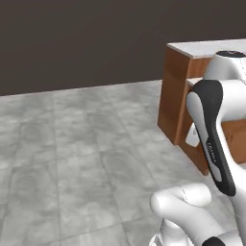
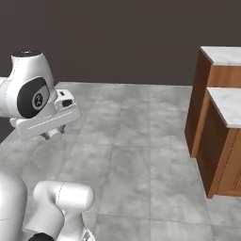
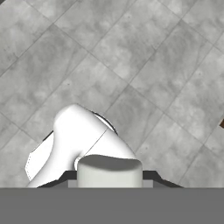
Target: Pick up the marshmallow and place it in the cup of hot chocolate on the dining counter.
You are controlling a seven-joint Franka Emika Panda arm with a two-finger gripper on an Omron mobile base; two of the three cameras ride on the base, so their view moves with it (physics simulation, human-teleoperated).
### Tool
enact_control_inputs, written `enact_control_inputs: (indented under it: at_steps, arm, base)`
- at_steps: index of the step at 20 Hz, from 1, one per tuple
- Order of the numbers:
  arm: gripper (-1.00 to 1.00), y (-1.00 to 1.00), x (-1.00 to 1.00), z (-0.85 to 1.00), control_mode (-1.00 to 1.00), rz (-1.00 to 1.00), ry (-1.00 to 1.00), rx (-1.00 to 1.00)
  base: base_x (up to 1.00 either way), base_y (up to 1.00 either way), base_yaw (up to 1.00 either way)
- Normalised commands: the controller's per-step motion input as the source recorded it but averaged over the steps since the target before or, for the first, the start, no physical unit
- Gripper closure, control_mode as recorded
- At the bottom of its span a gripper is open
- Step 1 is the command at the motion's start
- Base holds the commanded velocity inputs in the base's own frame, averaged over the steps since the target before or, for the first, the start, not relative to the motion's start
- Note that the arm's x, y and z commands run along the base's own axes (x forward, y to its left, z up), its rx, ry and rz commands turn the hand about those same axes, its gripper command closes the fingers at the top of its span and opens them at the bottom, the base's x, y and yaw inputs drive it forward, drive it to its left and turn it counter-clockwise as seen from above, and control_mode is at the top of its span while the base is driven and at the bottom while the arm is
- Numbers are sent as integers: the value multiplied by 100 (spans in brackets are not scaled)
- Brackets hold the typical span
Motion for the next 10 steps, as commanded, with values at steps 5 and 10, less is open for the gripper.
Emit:
enact_control_inputs:
  at_steps: [5, 10]
  arm:
    - [100, 0, 0, 0, 100, 0, 0, 0]
    - [100, 0, 0, 0, 100, 0, 0, 0]
  base:
    - [100, 0, 0]
    - [100, 0, 0]
